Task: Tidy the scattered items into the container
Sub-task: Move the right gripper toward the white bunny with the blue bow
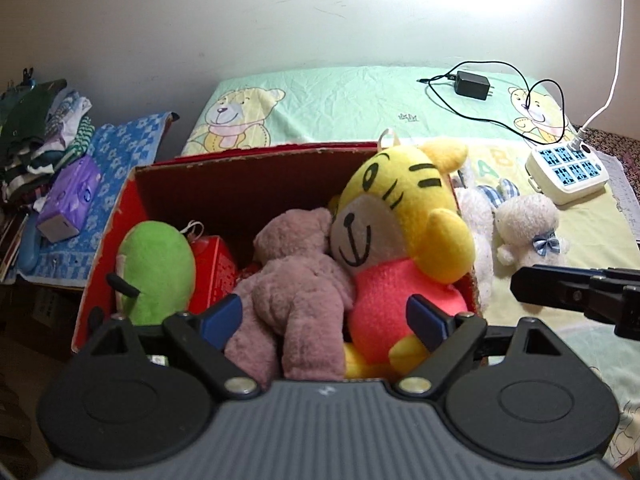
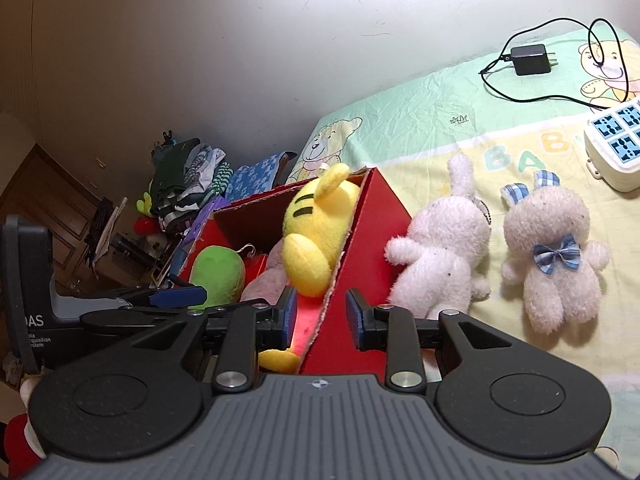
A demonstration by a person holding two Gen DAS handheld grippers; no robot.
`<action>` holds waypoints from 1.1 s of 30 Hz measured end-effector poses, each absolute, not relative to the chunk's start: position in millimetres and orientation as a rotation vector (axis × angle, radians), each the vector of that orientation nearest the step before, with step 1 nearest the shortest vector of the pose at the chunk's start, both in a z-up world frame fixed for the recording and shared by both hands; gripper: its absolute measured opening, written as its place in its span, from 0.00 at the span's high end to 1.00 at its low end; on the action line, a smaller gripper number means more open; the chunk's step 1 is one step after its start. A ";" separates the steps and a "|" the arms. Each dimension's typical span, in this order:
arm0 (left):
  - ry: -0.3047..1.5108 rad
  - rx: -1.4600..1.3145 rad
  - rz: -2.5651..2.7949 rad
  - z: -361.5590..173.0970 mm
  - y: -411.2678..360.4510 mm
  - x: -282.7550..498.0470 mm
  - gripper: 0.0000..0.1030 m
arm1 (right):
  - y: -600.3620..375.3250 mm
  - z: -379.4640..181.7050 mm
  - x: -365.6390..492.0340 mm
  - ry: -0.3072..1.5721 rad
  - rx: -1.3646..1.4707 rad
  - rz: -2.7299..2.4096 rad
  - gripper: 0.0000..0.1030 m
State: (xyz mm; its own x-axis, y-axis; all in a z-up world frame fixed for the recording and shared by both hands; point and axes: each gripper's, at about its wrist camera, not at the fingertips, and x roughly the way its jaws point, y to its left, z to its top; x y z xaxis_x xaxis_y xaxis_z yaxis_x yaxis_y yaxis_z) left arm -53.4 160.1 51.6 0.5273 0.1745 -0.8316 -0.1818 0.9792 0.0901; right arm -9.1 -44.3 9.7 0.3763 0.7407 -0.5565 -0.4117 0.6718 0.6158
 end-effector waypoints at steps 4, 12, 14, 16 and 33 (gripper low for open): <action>1.000 0.005 0.264 51.2 151.7 -50.4 0.14 | -58.3 4.3 -5.4 0.932 0.405 0.768 0.70; 0.971 0.021 0.340 67.1 132.1 -54.7 0.14 | -86.6 -5.6 0.0 0.949 0.398 0.759 0.70; 0.937 0.026 0.334 78.2 124.3 -58.3 0.14 | -94.7 -9.0 0.5 0.954 0.400 0.751 0.70; 0.907 0.017 0.307 88.8 115.7 -61.1 0.14 | -104.4 -13.4 0.9 0.961 0.407 0.737 0.70; 0.956 -0.125 -0.133 33.4 11.3 -35.6 0.14 | -190.2 -52.8 5.7 1.014 0.460 0.541 0.69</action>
